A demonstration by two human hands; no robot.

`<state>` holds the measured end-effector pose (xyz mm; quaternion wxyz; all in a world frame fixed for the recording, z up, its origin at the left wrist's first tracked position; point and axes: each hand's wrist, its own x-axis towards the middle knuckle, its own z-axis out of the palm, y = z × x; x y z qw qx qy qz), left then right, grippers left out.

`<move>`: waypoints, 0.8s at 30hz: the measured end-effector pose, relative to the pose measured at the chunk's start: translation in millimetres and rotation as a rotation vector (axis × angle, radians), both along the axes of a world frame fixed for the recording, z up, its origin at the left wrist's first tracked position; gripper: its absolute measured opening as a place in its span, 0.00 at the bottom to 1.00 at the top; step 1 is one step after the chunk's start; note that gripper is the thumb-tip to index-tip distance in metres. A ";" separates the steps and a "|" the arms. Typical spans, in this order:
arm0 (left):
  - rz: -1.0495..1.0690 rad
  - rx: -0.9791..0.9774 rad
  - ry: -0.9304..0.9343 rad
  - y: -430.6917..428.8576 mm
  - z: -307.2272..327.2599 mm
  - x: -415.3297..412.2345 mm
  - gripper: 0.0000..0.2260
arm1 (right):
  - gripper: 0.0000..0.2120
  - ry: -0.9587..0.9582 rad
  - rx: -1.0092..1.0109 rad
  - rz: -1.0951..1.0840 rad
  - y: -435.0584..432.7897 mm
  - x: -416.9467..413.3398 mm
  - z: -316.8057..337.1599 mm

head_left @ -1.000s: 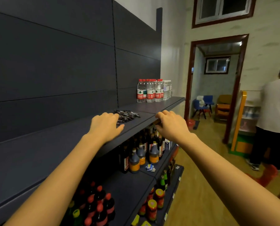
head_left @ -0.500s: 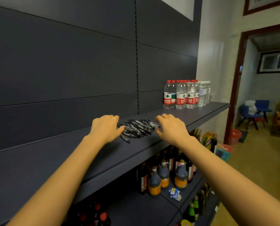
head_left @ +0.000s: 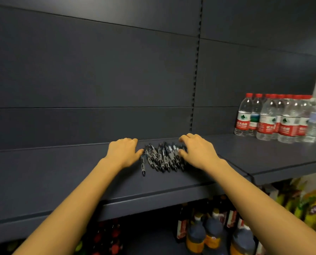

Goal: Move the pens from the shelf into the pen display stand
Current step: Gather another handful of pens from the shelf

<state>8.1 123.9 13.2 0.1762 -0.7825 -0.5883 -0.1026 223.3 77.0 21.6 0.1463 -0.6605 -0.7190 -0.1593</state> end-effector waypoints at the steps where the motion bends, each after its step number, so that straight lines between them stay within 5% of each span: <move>1: 0.030 -0.011 -0.011 -1.6 -1.3 5.8 0.20 | 0.19 -0.003 -0.002 0.028 3.9 7.8 0.3; 16: 0.364 -0.264 -0.292 -11.1 -7.6 71.2 0.32 | 0.18 0.034 0.029 0.278 39.6 59.9 5.6; 24: 0.436 -0.432 -0.477 14.8 -2.5 85.8 0.29 | 0.18 0.020 0.047 0.323 50.0 65.8 9.7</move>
